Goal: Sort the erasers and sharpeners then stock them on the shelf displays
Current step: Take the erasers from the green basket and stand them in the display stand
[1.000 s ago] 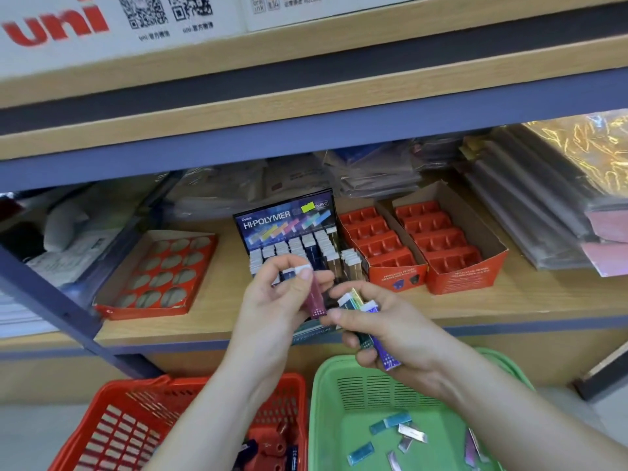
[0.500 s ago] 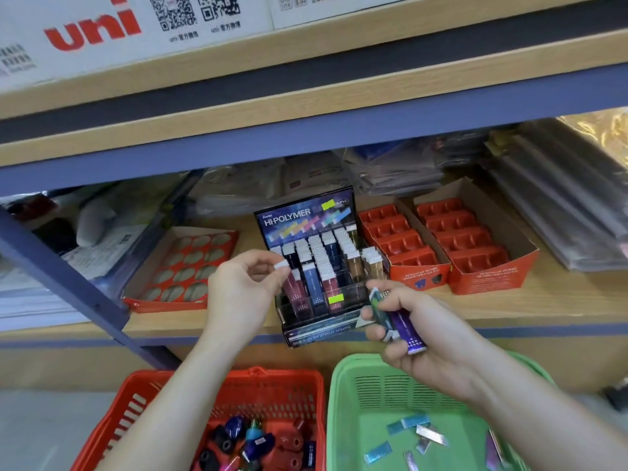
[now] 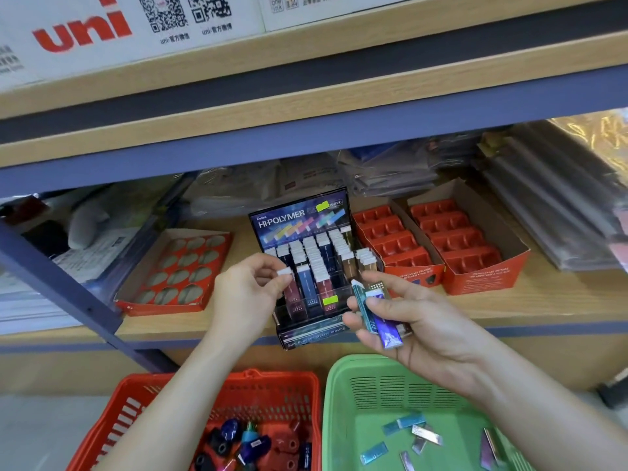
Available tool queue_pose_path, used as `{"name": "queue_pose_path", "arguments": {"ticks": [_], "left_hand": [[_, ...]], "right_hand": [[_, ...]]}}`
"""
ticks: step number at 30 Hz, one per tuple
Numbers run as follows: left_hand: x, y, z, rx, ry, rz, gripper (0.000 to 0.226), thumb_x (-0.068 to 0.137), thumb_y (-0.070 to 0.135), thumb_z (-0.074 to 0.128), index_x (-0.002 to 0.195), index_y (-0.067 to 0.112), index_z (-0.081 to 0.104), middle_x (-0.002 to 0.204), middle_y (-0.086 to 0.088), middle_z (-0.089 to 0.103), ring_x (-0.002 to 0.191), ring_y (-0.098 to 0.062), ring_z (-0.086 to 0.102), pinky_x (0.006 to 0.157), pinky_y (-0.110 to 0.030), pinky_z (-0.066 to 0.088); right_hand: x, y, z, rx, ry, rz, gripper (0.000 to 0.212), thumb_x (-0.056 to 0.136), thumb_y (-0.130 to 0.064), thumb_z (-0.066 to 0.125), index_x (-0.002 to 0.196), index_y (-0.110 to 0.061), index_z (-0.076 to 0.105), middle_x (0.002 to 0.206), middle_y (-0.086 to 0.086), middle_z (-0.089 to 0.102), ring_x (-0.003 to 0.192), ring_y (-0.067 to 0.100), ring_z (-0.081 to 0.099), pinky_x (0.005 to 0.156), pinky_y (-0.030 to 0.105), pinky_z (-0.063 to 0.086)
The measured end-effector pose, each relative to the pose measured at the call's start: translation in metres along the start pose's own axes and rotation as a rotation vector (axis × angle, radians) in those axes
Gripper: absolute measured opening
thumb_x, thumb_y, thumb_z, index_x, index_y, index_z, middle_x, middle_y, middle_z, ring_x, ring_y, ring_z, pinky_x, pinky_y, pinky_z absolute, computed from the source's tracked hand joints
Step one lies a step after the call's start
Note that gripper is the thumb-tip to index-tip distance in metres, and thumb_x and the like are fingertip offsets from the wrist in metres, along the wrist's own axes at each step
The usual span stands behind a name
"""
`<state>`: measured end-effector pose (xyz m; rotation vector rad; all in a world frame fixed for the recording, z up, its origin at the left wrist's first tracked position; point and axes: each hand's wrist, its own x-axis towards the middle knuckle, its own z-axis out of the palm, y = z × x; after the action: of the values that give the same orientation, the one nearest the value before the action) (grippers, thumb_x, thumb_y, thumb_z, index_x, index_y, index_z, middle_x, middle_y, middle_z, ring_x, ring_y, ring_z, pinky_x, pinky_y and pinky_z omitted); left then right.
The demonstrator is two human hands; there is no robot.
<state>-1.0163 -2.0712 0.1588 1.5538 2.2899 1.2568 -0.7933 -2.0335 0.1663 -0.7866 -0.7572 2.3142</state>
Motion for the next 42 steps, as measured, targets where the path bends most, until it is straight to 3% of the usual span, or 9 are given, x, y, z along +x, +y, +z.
{"name": "queue_pose_path", "arguments": {"ticks": [5, 11, 14, 17, 26, 30, 34, 38, 42], "left_hand": [[-0.002, -0.012, 0.006, 0.239, -0.009, 0.312, 0.017, 0.074, 0.018, 0.081, 0.087, 0.017, 0.07, 0.086, 0.011, 0.051, 0.064, -0.005, 0.049, 0.062, -0.014, 0.041], [-0.005, -0.011, 0.005, 0.305, -0.042, 0.324, 0.026, 0.075, 0.021, 0.081, 0.096, 0.018, 0.066, 0.088, 0.014, 0.049, 0.071, -0.004, 0.044, 0.062, -0.007, 0.033], [-0.018, 0.014, 0.0, 0.065, -0.04, 0.171, 0.012, 0.085, 0.026, 0.069, 0.097, 0.024, 0.069, 0.081, 0.015, 0.06, 0.071, -0.004, 0.054, 0.062, -0.01, 0.039], [-0.042, 0.051, -0.005, -0.39, -0.319, -0.028, 0.017, 0.081, 0.034, 0.064, 0.092, 0.024, 0.072, 0.074, 0.011, 0.07, 0.065, -0.002, 0.058, 0.063, -0.021, 0.05], [-0.052, 0.048, -0.01, -0.863, -0.554, -0.486, 0.027, 0.063, 0.009, 0.075, 0.087, -0.002, 0.072, 0.069, -0.016, 0.068, 0.058, -0.018, 0.062, 0.055, -0.021, 0.053], [-0.046, 0.051, -0.018, -0.696, -0.426, -0.38, 0.015, 0.063, 0.008, 0.077, 0.078, 0.007, 0.076, 0.072, -0.015, 0.071, 0.063, -0.018, 0.064, 0.06, -0.022, 0.055], [-0.012, 0.049, -0.032, -0.348, -0.064, -0.162, 0.012, 0.076, 0.009, 0.077, 0.081, 0.02, 0.076, 0.073, 0.003, 0.074, 0.066, -0.003, 0.066, 0.066, -0.014, 0.053], [0.009, 0.042, -0.023, -0.009, -0.071, -0.01, 0.009, 0.081, 0.016, 0.075, 0.088, 0.02, 0.077, 0.075, 0.019, 0.068, 0.07, 0.008, 0.061, 0.061, 0.0, 0.04], [0.015, 0.035, -0.013, 0.172, -0.121, 0.074, 0.013, 0.086, 0.017, 0.071, 0.097, 0.018, 0.076, 0.079, 0.012, 0.066, 0.071, 0.005, 0.057, 0.063, 0.002, 0.037]], "right_hand": [[-0.002, 0.001, 0.001, -0.121, 0.008, 0.005, 0.033, 0.086, -0.008, 0.062, 0.117, 0.005, 0.062, 0.096, 0.016, 0.074, 0.082, 0.024, 0.074, 0.051, 0.026, 0.058], [-0.006, 0.004, 0.003, -0.176, 0.019, 0.009, 0.027, 0.083, -0.02, 0.068, 0.104, -0.002, 0.067, 0.081, 0.01, 0.072, 0.063, 0.017, 0.071, 0.043, 0.022, 0.053], [-0.006, 0.006, 0.005, -0.246, 0.029, -0.01, 0.02, 0.077, -0.024, 0.071, 0.093, -0.012, 0.067, 0.075, 0.005, 0.067, 0.053, 0.011, 0.061, 0.036, 0.017, 0.044], [-0.005, 0.009, 0.007, -0.358, 0.014, -0.029, 0.028, 0.072, -0.026, 0.075, 0.094, -0.014, 0.064, 0.067, -0.001, 0.059, 0.048, 0.009, 0.051, 0.034, 0.014, 0.029], [-0.009, 0.009, 0.007, -0.627, -0.057, -0.092, 0.025, 0.081, -0.03, 0.074, 0.09, -0.018, 0.054, 0.068, 0.005, 0.055, 0.047, 0.011, 0.048, 0.038, 0.016, 0.027], [-0.007, 0.012, 0.008, -0.602, 0.011, -0.063, 0.022, 0.088, -0.039, 0.064, 0.092, -0.018, 0.058, 0.067, 0.001, 0.053, 0.046, 0.01, 0.042, 0.038, 0.016, 0.024], [-0.003, 0.006, 0.004, -0.325, 0.089, -0.016, 0.015, 0.097, -0.014, 0.054, 0.11, -0.011, 0.061, 0.076, 0.006, 0.063, 0.054, 0.013, 0.052, 0.042, 0.019, 0.031], [-0.002, 0.001, 0.0, -0.192, 0.083, -0.032, 0.02, 0.098, -0.005, 0.05, 0.117, -0.003, 0.057, 0.097, 0.014, 0.074, 0.073, 0.02, 0.07, 0.051, 0.026, 0.051], [-0.003, 0.0, -0.001, -0.181, 0.077, -0.043, 0.021, 0.096, -0.007, 0.054, 0.113, 0.004, 0.059, 0.101, 0.013, 0.075, 0.076, 0.024, 0.074, 0.051, 0.025, 0.057]]}}
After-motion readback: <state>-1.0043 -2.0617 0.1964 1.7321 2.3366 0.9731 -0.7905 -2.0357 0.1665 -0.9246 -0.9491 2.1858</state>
